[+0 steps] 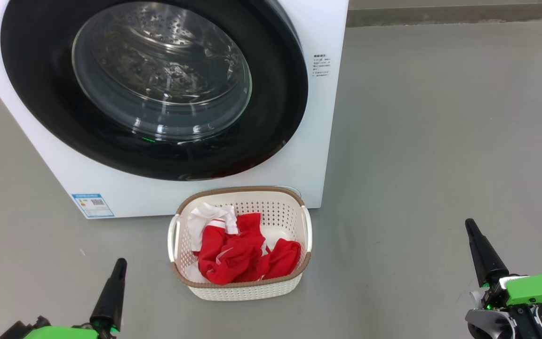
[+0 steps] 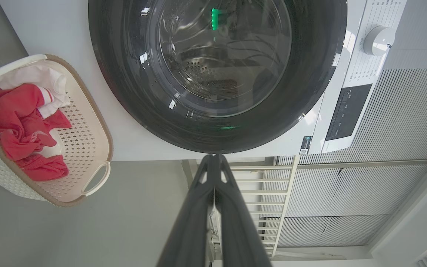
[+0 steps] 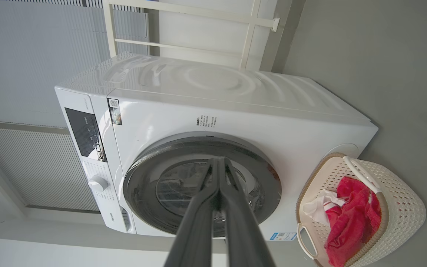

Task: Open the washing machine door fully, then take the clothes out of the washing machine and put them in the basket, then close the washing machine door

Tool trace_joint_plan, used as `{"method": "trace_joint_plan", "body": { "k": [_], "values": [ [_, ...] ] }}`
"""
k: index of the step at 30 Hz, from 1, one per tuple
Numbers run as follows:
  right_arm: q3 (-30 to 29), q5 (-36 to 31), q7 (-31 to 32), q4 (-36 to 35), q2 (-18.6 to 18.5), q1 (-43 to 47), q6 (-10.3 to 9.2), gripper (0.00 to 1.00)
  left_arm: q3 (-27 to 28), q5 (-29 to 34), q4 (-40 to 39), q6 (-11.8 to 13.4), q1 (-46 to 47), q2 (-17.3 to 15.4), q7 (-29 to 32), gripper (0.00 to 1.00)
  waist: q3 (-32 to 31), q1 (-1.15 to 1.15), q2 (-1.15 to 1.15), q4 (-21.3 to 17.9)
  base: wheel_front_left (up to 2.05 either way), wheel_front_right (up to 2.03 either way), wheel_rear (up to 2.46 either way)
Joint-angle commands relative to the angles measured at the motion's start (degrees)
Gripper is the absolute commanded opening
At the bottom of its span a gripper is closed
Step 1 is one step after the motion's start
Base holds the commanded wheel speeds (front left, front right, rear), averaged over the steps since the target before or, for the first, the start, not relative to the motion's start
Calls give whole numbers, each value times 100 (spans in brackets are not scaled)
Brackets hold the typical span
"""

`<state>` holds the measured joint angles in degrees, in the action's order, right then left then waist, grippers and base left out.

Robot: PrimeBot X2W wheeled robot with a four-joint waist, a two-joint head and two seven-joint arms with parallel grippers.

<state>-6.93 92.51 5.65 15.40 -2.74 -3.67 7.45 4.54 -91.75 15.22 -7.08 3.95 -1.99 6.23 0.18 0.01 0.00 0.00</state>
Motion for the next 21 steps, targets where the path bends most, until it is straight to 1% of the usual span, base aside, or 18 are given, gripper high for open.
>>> {"method": "trace_joint_plan", "body": {
  "k": [1,21],
  "values": [
    [93,9,41,-140,-54,-246,3,0,198,-41,-117,-41,225,-88,26,0,0,0,0,0,0,0,0],
    [79,-3,53,-139,-44,-247,3,0,198,-41,-117,-41,224,-88,25,0,0,0,0,0,0,0,0]
  ]
}}
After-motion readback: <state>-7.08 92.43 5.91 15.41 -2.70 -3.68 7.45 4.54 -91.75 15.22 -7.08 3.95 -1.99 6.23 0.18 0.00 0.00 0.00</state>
